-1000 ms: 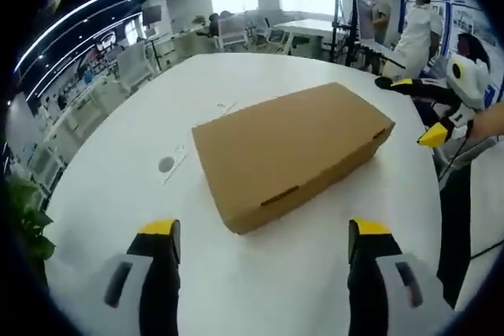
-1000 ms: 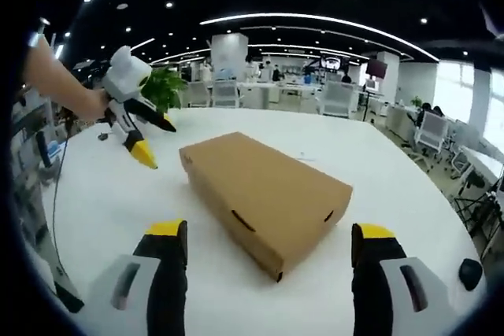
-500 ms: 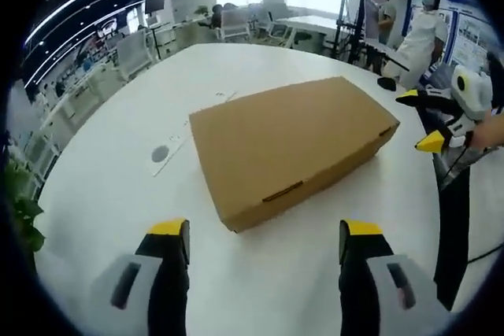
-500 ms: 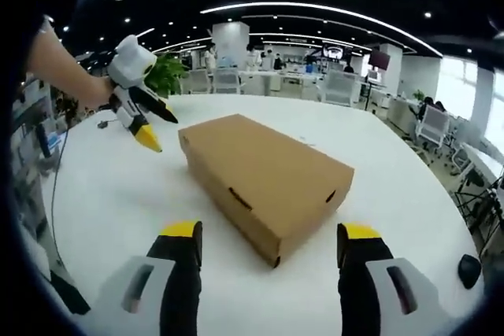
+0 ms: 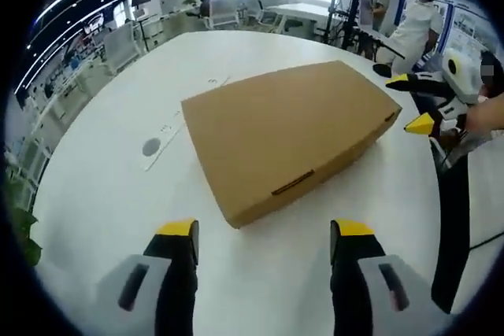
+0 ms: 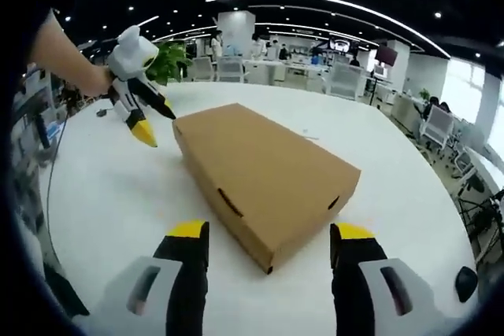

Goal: Operate the shoe box by opening the lid, removing the specified soft item, and placing it in the target area until the item is outside and the box remains undamaged.

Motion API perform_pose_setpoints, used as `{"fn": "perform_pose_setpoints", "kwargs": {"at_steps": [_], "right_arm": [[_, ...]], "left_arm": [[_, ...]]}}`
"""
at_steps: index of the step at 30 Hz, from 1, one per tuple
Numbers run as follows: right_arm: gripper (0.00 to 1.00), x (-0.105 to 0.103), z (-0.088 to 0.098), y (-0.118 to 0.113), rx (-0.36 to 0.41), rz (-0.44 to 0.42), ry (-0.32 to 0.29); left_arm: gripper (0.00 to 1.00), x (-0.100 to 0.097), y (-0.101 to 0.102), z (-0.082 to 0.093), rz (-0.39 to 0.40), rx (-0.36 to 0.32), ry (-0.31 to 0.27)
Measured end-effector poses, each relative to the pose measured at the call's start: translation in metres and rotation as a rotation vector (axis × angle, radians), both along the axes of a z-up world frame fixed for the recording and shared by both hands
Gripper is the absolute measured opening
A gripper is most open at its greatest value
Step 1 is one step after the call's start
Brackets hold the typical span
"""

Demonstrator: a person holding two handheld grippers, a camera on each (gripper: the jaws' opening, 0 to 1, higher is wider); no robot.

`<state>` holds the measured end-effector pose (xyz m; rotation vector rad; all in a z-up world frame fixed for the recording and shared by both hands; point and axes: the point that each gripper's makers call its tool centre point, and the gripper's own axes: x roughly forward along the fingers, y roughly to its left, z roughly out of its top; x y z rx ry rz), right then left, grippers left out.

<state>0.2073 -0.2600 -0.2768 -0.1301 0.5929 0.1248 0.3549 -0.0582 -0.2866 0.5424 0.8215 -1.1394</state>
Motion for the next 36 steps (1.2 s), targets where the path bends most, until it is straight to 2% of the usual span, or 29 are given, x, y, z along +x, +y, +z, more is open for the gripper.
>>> {"fn": "perform_pose_setpoints", "kwargs": {"at_steps": [2,4,8,11,13,16,17,18,20,21,23,26,28,33,36], "right_arm": [[0.61,0.002,-0.002,-0.001,0.002,-0.003,0.006],[0.6,0.004,-0.004,-0.003,0.0,-0.004,0.013],[0.59,0.008,-0.007,-0.007,0.004,0.0,0.029],[0.59,0.008,-0.009,-0.011,0.009,0.006,0.039],[0.59,0.007,-0.01,-0.013,0.038,-0.012,0.042],[0.59,0.006,-0.013,-0.015,0.065,-0.031,0.048],[0.58,0.006,-0.013,-0.014,0.065,-0.03,0.05],[0.58,0.006,-0.014,-0.013,0.063,-0.025,0.052],[0.56,0.008,-0.014,-0.013,0.061,-0.013,0.055],[0.56,0.01,-0.013,-0.013,0.071,-0.016,0.052],[0.56,0.011,-0.01,-0.012,0.086,-0.01,0.051],[0.56,0.012,-0.011,-0.011,0.079,0.0,0.052],[0.57,0.012,-0.012,-0.01,0.084,-0.002,0.054],[0.59,0.01,-0.017,-0.012,0.081,-0.006,0.066],[0.59,0.011,-0.019,-0.013,0.072,-0.006,0.069]], "left_arm": [[0.61,0.0,-0.004,0.002,0.012,-0.028,0.027],[0.59,0.006,-0.002,0.001,0.007,-0.004,-0.008],[0.61,0.009,-0.005,-0.002,0.019,-0.011,0.011],[0.65,0.014,-0.009,-0.001,-0.004,-0.013,-0.029],[0.68,0.013,-0.012,0.0,-0.008,-0.032,-0.008],[0.7,0.015,-0.014,-0.004,-0.031,-0.014,-0.028],[0.67,0.015,-0.013,-0.006,-0.042,-0.001,-0.029],[0.64,0.017,-0.011,-0.008,-0.066,0.031,-0.054],[0.58,0.016,-0.014,-0.009,-0.084,0.024,-0.059],[0.58,0.017,-0.015,-0.011,-0.089,0.027,-0.055],[0.58,0.022,-0.017,-0.011,-0.102,0.036,-0.081],[0.59,0.022,-0.026,-0.008,-0.122,0.013,-0.083],[0.57,0.024,-0.028,-0.008,-0.156,0.021,-0.11],[0.59,0.025,-0.028,-0.013,-0.17,0.029,-0.076],[0.54,0.021,-0.028,-0.014,-0.171,0.021,-0.046]]}}
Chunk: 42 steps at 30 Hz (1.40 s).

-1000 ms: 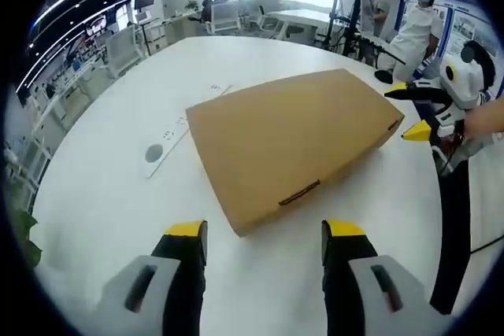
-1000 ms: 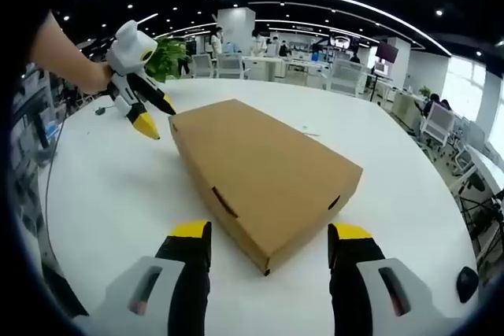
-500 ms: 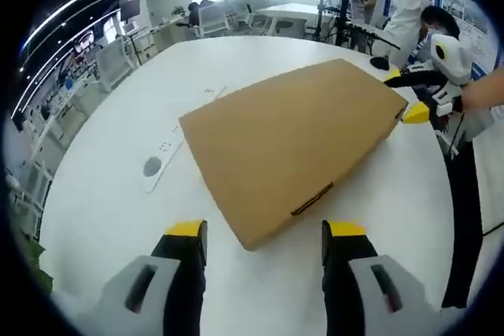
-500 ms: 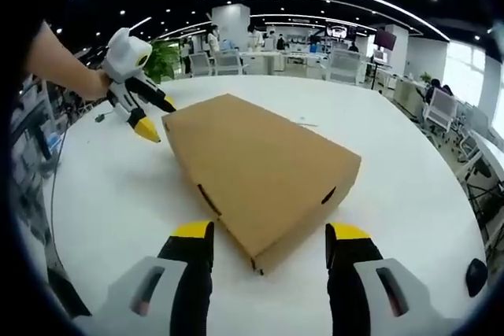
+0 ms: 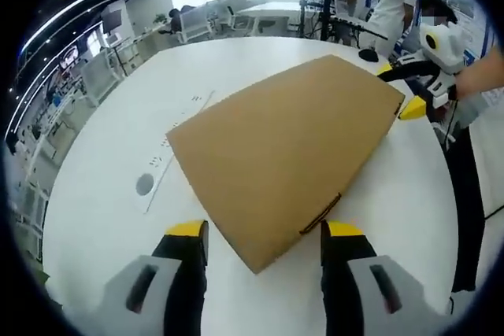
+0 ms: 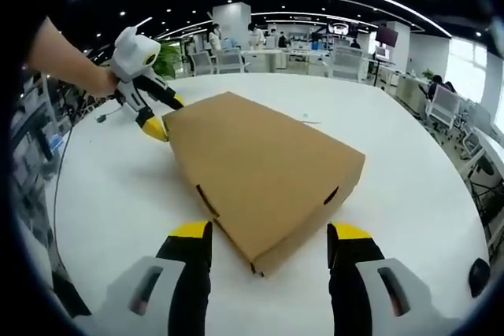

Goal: Operate the shoe box by opening the lid, removing the specified soft item, and placing it in the target area until the item is outside and the box remains undamaged.

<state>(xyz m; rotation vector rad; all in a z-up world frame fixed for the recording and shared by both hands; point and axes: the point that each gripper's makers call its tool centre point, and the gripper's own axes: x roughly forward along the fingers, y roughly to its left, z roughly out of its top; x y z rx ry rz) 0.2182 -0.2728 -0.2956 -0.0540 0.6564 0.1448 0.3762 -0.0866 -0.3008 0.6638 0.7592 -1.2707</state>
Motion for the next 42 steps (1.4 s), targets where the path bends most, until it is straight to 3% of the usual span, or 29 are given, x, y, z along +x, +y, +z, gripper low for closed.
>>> {"fn": "perform_pose_setpoints", "kwargs": {"at_steps": [3,8,9,10,13,16,20,22,24,26,34,42], "right_arm": [[0.58,0.002,-0.001,0.002,-0.008,0.011,-0.004],[0.58,0.008,-0.003,0.008,-0.041,0.021,0.003],[0.58,0.009,-0.003,0.01,-0.046,0.016,0.01],[0.58,0.009,-0.003,0.01,-0.05,0.01,0.017],[0.58,0.008,-0.004,0.009,-0.051,0.004,0.008],[0.57,0.008,-0.003,0.008,-0.047,0.01,0.006],[0.57,0.009,-0.004,0.008,-0.05,0.008,0.015],[0.57,0.01,-0.005,0.008,-0.053,0.004,0.016],[0.57,0.013,-0.004,0.008,-0.054,0.007,0.029],[0.56,0.012,-0.004,0.006,-0.05,0.019,0.04],[0.56,0.013,-0.004,0.005,-0.052,0.038,0.041],[0.56,0.019,-0.004,0.001,-0.067,0.091,0.089]], "left_arm": [[0.51,-0.001,0.003,-0.003,-0.024,0.028,-0.02],[0.49,0.0,0.003,-0.004,-0.011,0.034,-0.004],[0.47,-0.004,0.006,-0.006,0.05,0.043,0.047],[0.46,-0.003,0.006,-0.006,0.064,0.048,0.056],[0.46,-0.002,0.005,-0.007,0.026,0.064,0.013],[0.46,-0.002,0.006,-0.007,0.031,0.058,0.022],[0.45,-0.001,0.006,-0.009,0.059,0.055,0.061],[0.44,-0.005,0.009,-0.016,0.135,0.063,0.111],[0.43,-0.004,0.007,-0.018,0.117,0.076,0.068],[0.44,-0.003,0.006,-0.019,0.119,0.102,0.073],[0.43,-0.004,0.008,-0.018,0.138,0.105,0.078],[0.43,-0.01,0.012,-0.019,0.213,0.103,0.073]]}}
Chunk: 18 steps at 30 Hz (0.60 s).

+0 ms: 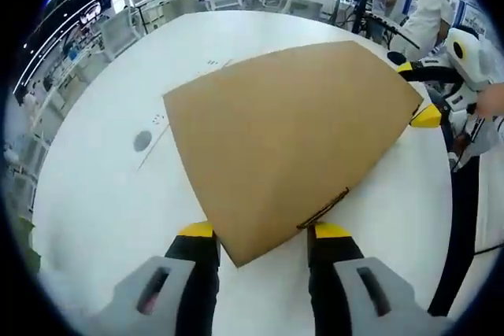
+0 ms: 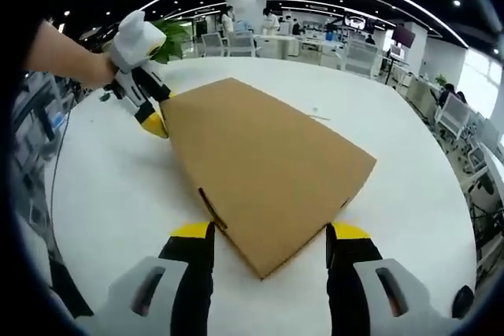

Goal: Operate the shoe box by opening the lid, removing the specified soft item, and placing it in the target area until the item is outside and the box remains undamaged.

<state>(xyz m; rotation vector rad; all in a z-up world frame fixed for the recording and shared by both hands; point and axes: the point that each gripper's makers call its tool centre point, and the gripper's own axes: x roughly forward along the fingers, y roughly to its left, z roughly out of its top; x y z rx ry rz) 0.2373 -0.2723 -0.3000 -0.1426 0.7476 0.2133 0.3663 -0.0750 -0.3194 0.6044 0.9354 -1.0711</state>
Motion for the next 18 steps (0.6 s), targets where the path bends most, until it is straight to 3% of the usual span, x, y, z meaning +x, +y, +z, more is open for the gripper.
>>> {"fn": "perform_pose_setpoints", "kwargs": {"at_steps": [11,18], "right_arm": [[0.55,0.0037,0.0002,0.0,-0.007,0.055,0.04],[0.55,0.0046,0.0002,-0.0005,-0.013,0.071,0.031]], "left_arm": [[0.42,-0.0052,0.0075,-0.0015,0.076,0.008,0.01],[0.41,-0.0076,0.009,-0.0023,0.113,0.009,0.0]]}}
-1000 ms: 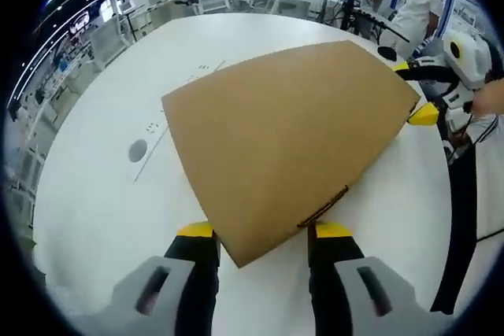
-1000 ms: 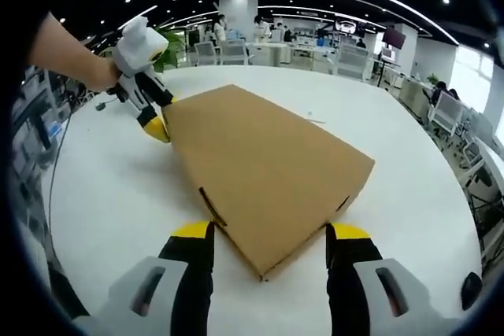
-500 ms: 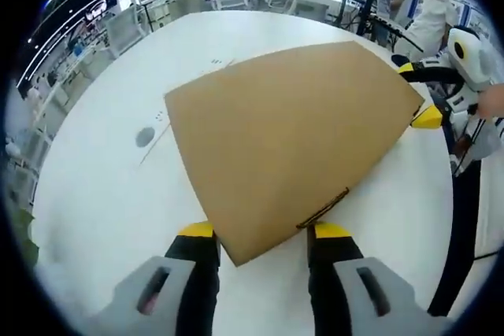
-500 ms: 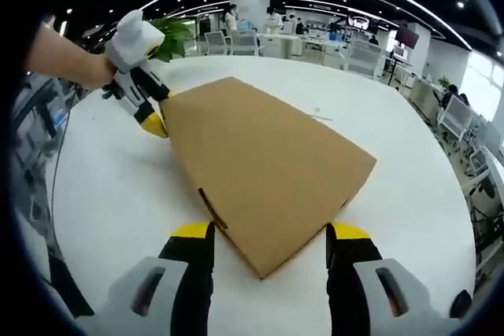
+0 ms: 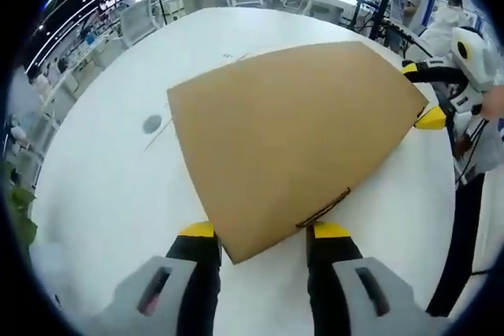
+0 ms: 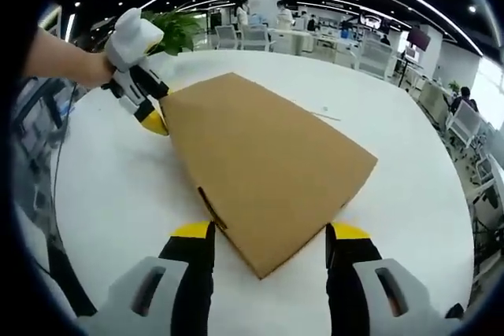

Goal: Operate the shoe box by opening the lid, removing the specified soft item, and placing it in the target area until the item is outside and the box remains undamaged.

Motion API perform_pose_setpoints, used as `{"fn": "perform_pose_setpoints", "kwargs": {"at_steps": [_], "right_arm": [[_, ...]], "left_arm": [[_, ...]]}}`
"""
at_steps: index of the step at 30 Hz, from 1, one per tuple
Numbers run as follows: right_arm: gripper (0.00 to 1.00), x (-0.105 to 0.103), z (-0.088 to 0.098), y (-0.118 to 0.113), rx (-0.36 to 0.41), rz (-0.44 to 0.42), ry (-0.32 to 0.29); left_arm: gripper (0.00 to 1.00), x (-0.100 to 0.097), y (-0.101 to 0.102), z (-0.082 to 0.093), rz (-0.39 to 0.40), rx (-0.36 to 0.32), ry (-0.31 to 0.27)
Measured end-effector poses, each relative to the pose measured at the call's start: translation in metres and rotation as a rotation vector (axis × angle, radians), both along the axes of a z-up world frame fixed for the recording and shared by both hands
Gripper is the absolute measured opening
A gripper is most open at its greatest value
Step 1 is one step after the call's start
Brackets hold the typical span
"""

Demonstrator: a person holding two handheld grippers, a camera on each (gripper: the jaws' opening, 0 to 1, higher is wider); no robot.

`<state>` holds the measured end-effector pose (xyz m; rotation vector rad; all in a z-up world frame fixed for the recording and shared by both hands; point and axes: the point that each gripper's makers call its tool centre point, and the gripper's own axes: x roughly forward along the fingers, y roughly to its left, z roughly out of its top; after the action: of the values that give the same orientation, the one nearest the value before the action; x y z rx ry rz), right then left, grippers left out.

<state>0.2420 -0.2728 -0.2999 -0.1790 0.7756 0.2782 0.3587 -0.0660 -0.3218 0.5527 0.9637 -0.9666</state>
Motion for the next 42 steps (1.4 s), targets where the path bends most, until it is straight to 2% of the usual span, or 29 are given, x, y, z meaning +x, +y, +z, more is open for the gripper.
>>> {"fn": "perform_pose_setpoints", "kwargs": {"at_steps": [4,10,12,18,22,26,32,35,42], "right_arm": [[0.56,0.003,-0.001,-0.001,-0.024,0.018,0.003],[0.56,0.006,0.0,-0.006,-0.013,0.042,-0.01],[0.54,0.006,0.0,-0.005,-0.03,0.038,-0.024],[0.54,0.011,0.001,-0.008,-0.027,0.07,-0.017],[0.54,0.013,-0.001,-0.008,-0.038,0.085,-0.01],[0.54,0.016,-0.001,-0.01,-0.044,0.11,-0.012],[0.54,0.02,-0.001,-0.012,-0.05,0.148,0.0],[0.54,0.019,0.0,-0.012,-0.051,0.156,0.0],[0.54,0.019,0.0,-0.012,-0.057,0.172,-0.002]], "left_arm": [[0.41,-0.002,0.001,0.0,0.02,0.001,0.0],[0.41,-0.007,0.003,0.0,0.075,-0.012,-0.01],[0.41,-0.009,0.004,0.0,0.101,-0.004,-0.001],[0.4,-0.012,0.005,0.0,0.139,-0.015,-0.019],[0.4,-0.015,0.006,-0.001,0.187,-0.015,-0.031],[0.4,-0.018,0.008,-0.001,0.242,-0.03,-0.014],[0.39,-0.022,0.008,0.0,0.257,-0.049,-0.025],[0.37,-0.022,0.01,-0.001,0.238,-0.021,-0.037],[0.37,-0.025,0.011,-0.001,0.265,-0.023,-0.026]]}}
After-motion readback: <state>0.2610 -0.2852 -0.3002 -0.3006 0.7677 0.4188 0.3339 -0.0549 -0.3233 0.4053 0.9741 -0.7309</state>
